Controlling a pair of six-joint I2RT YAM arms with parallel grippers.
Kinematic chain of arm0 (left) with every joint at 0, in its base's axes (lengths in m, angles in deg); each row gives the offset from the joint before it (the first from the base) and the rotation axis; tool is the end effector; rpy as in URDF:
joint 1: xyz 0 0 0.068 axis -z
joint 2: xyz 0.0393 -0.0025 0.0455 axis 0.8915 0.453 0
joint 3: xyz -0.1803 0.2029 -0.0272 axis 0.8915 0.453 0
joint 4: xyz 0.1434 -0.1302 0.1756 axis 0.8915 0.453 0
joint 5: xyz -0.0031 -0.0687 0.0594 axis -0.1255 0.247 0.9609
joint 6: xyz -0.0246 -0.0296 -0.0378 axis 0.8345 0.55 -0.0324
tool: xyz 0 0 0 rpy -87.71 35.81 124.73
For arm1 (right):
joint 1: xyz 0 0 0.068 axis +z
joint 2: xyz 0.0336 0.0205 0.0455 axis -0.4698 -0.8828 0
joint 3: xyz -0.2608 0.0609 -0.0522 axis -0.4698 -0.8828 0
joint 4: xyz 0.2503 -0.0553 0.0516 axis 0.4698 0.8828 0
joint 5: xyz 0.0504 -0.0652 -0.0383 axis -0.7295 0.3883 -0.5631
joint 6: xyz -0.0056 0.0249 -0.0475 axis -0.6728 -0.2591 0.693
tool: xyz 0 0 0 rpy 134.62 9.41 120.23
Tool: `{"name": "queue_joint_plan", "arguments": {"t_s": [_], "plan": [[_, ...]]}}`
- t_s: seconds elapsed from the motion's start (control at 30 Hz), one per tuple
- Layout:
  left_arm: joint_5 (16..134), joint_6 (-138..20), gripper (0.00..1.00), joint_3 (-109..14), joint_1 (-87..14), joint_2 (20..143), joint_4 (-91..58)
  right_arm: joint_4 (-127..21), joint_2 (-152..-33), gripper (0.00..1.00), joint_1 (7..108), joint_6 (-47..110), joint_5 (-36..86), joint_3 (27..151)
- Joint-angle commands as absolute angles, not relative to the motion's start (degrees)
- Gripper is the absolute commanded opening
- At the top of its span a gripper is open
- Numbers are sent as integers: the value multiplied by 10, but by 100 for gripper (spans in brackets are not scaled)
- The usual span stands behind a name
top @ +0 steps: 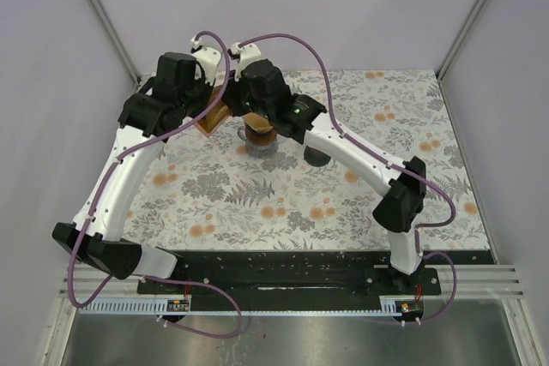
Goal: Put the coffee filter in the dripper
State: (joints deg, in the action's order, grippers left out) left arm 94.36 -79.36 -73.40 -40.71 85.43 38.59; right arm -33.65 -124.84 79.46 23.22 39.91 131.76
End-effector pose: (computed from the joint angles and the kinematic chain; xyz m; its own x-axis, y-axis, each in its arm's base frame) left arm 0.2573 -0.0983 0.4453 -0.4812 0.3678 -0.7957 0.3079 0.9208 0.2394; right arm 0.2960 0.3644 0.4082 -0.3400 -0.0136 -0.9403 -0.6377 0.7382 0.2199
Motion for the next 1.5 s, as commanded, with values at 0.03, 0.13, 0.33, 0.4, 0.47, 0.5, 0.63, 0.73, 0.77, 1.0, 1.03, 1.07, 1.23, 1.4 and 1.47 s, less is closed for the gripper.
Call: {"name": "queue_joint_plan", "arguments": {"t_s": [0.03, 0.13, 0.33, 0.4, 0.47, 0.5, 0.63, 0.73, 0.77, 1.0, 1.03, 1.07, 1.23, 1.4, 1.47], "plan": [[942, -787, 0, -722, -445, 853, 321, -377, -1153, 0, 789, 251, 380, 1288], [941, -787, 0, -718, -450, 852, 315, -377, -1133, 0, 788, 252, 376, 1279], [937, -788, 0, -694, -484, 854, 299, -377, -1102, 0, 778, 245, 364, 1268], [928, -787, 0, -684, -507, 858, 292, -378, -1090, 0, 772, 243, 355, 1265], [910, -777, 0, -678, -528, 863, 290, -378, -1080, 0, 762, 238, 345, 1260], [899, -774, 0, -676, -539, 867, 290, -378, -1074, 0, 757, 234, 339, 1258], [868, -759, 0, -655, -573, 888, 275, -351, -1058, 0, 714, 213, 300, 1256], [843, -745, 0, -642, -592, 913, 267, -318, -1051, 0, 680, 203, 272, 1259], [836, -740, 0, -640, -600, 924, 262, -304, -1050, 0, 674, 204, 270, 1259], [762, -726, 0, -625, -630, 1006, 239, -226, -1031, 0, 649, 227, 284, 1261], [757, -729, 0, -623, -630, 1013, 235, -220, -1026, 0, 647, 229, 285, 1256], [751, -732, 0, -618, -630, 1020, 232, -217, -1022, 0, 642, 230, 286, 1252], [748, -744, 7, -610, -630, 1041, 225, -178, -1009, 0, 627, 237, 285, 1252], [762, -751, 20, -606, -630, 1044, 224, -115, -1000, 0, 587, 238, 286, 1260], [763, -750, 29, -607, -630, 1039, 225, -100, -996, 0, 558, 226, 274, 1251]]}}
